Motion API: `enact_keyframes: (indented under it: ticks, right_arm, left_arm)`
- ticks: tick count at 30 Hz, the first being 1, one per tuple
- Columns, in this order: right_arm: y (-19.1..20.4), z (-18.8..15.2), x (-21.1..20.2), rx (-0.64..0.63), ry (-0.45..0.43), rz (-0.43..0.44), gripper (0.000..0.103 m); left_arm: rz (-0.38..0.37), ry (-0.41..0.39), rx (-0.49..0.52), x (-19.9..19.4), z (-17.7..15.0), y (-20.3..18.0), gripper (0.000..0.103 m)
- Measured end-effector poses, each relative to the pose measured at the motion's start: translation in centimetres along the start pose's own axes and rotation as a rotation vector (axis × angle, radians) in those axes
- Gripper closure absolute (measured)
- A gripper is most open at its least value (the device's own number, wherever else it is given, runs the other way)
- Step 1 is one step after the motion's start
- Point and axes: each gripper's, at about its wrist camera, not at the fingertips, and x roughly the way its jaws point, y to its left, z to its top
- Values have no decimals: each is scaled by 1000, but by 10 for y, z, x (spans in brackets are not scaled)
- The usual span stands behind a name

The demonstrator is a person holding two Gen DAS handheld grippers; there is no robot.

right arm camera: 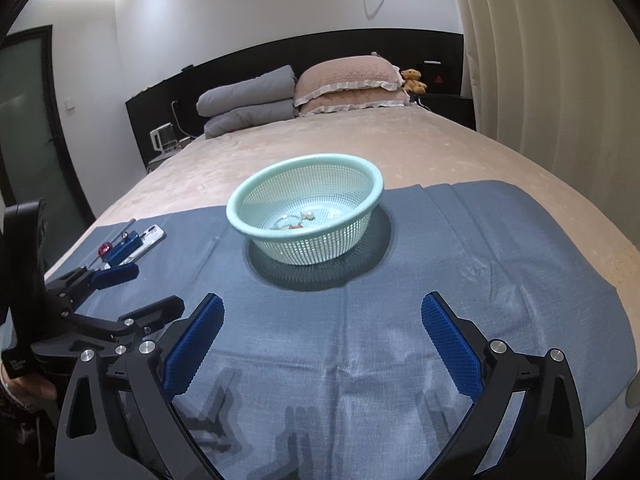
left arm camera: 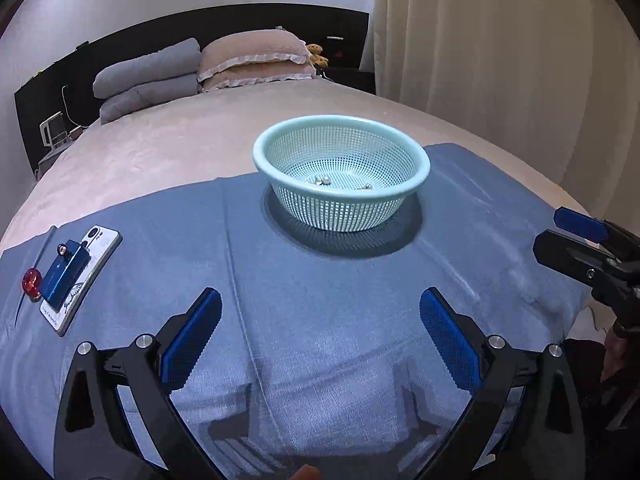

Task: Organize jewelry

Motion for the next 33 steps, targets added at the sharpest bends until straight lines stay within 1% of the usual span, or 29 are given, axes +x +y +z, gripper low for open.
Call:
enact_keyframes:
  ticks: [3,6,10,15,18,22,26,33]
  right_arm:
    - [2,-1,0,-5,-1,3,8]
    - [3,-2,-2,-5,-6,10,8]
    - [2,-4,-2,-4,-6,10,8]
    - [0,-6,-1,2,0,5,8]
    - [1,-7,-2,-6,-4,-3,8]
    - [2,-8,-3,-12,-8,1,8]
    - [2,-8,-2,-16,-7,-1,8]
    - [0,-8,-3,-13,-7,-6,8]
  left_arm:
    - [42,12,-21,0,-2,2,6]
    - [64,-12,-25,-4,-3,2,6]
    - [38,-15,-40,-5,-2,4,6]
    - [43,-12,2,-5,-2,-4,6]
    - [27,-1,15,-4,-2,-6,6]
    - [22,-8,38,-4,-3,-10,6]
    - [3,-19,15,-6,-2,-8,6]
    - [8,-17,10,-6,0,-6,6]
